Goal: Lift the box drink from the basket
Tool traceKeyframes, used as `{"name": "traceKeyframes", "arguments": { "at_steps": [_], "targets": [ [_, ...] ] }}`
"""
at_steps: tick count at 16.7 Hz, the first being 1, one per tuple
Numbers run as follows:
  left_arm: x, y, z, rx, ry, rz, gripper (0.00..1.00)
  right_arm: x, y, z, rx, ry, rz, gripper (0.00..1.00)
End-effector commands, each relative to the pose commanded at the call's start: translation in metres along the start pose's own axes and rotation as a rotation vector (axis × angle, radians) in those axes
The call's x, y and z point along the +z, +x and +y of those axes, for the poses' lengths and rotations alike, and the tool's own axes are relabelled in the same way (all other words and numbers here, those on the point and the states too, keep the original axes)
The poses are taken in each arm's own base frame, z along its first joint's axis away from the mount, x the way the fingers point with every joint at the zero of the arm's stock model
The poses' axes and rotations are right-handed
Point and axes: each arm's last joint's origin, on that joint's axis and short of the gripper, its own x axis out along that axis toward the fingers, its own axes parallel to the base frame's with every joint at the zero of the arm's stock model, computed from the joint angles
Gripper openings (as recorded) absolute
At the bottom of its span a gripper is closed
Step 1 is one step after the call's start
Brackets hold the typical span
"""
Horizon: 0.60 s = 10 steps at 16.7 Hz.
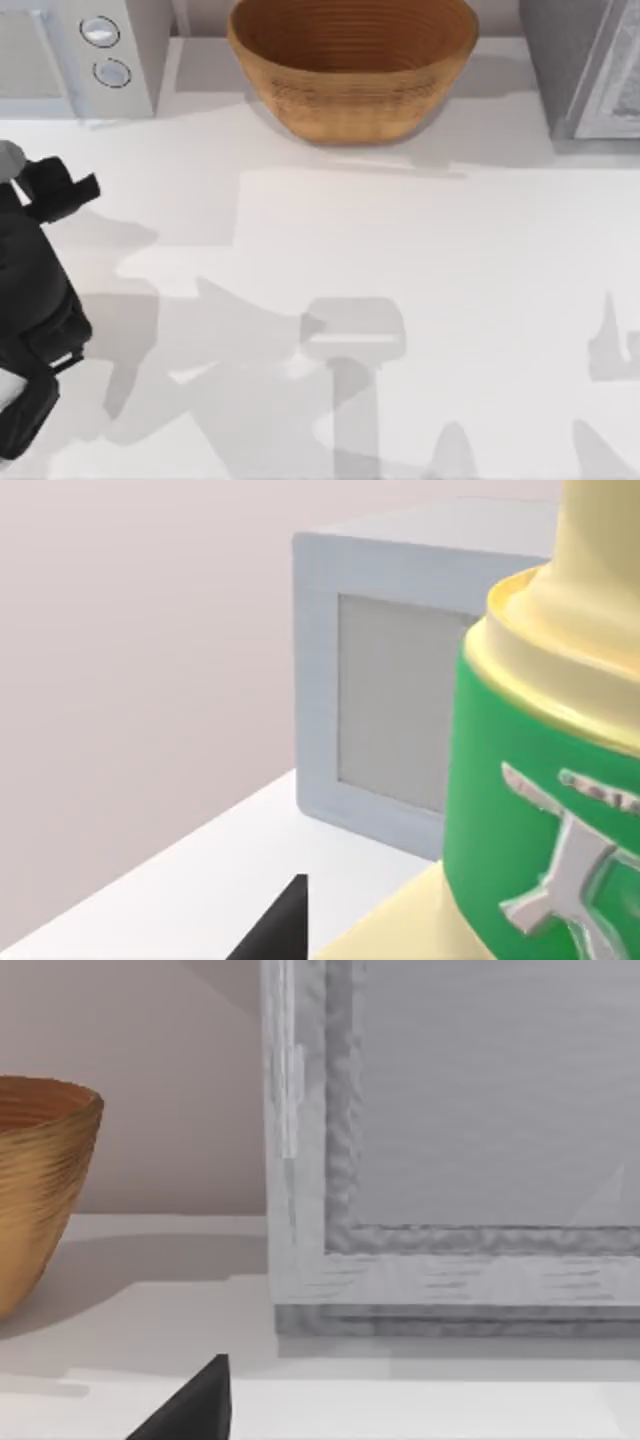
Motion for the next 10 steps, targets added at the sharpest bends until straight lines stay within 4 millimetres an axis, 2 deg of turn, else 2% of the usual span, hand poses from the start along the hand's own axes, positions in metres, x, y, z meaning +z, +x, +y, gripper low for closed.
{"name": "traceKeyframes", "arguments": {
  "at_steps": [4,10],
  "targets": [
    [0.0,0.0,0.0,0.0,0.0,0.0,0.98,0.0,0.0,0.0,0.0,0.0,0.0,1.0],
    [0.0,0.0,0.0,0.0,0.0,0.0,1.0,0.0,0.0,0.0,0.0,0.0,0.0,1.0]
  ]
}}
